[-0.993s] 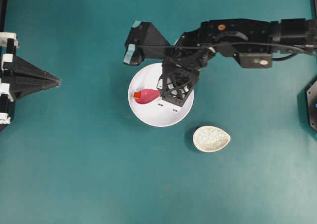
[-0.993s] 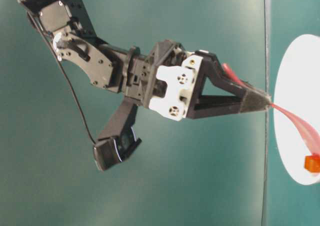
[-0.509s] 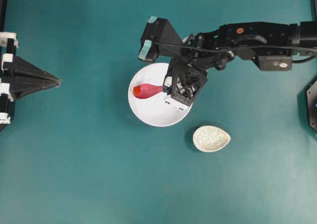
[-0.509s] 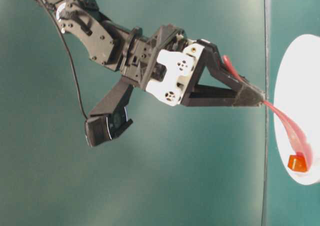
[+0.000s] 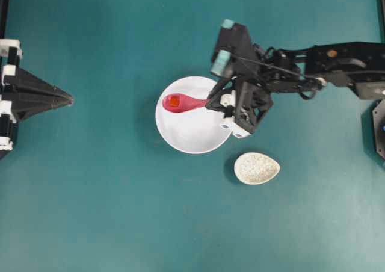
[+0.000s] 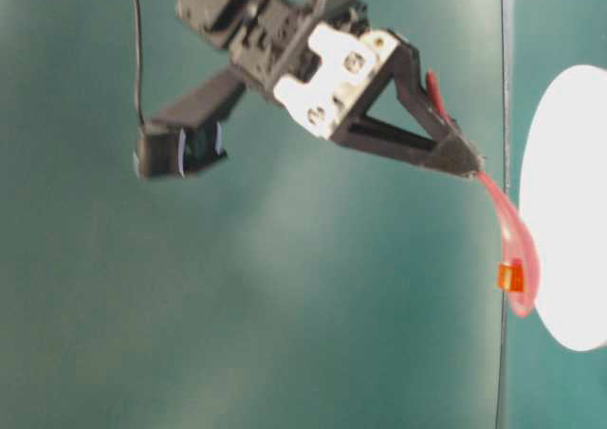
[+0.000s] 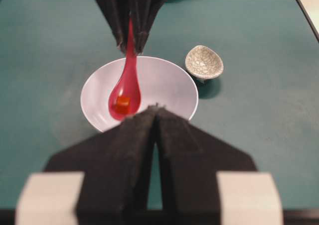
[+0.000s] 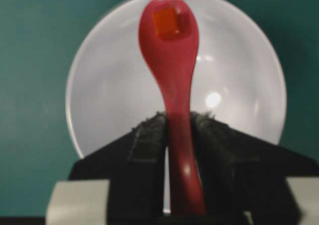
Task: Grip the spoon and scoop the red block from the bowl with right arm.
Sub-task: 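Lift the spoon holding the red cube up out of the bowl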
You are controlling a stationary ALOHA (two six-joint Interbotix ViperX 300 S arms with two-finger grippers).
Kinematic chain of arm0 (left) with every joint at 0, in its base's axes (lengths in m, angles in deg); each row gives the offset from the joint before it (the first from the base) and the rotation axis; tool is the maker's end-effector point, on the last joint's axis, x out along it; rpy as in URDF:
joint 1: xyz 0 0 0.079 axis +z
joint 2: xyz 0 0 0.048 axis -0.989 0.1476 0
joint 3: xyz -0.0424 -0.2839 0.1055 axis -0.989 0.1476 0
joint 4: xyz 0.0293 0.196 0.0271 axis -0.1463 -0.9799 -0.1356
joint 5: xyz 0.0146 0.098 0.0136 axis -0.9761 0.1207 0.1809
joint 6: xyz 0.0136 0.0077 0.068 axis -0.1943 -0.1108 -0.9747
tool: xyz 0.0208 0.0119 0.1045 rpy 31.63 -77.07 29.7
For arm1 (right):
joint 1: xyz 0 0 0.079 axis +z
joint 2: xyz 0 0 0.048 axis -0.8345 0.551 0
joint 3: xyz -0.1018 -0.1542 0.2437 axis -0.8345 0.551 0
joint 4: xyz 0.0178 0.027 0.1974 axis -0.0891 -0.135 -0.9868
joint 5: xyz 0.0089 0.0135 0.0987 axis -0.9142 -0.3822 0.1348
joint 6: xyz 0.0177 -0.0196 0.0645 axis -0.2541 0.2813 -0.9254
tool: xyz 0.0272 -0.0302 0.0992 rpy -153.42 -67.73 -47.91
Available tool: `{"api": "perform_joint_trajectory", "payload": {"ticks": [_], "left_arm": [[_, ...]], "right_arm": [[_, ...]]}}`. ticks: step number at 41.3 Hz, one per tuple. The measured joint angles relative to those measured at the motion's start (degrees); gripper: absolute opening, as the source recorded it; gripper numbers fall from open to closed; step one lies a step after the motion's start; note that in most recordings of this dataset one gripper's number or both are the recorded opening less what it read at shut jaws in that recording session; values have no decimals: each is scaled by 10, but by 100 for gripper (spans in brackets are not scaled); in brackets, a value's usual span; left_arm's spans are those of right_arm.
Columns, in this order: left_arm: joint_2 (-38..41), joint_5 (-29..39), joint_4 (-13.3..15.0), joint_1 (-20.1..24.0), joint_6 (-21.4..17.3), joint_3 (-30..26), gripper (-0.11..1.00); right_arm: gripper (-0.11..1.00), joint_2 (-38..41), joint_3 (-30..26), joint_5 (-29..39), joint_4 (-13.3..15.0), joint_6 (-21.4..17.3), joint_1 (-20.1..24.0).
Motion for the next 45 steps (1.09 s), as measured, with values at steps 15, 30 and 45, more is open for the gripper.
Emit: {"api": "perform_joint_trajectory", "payload": {"ticks": [15,30,45], "left_arm": [[1,0,0,0,0,0,1],[2,0,0,0,0,1,1],[2,-1,0,0,0,0,1]], "right_arm": [[24,-69,100,-127,-2,0,18],[24,-106,119,-132,-5,-24,20],[24,-129,81,-81,-4,-20,20]]}}
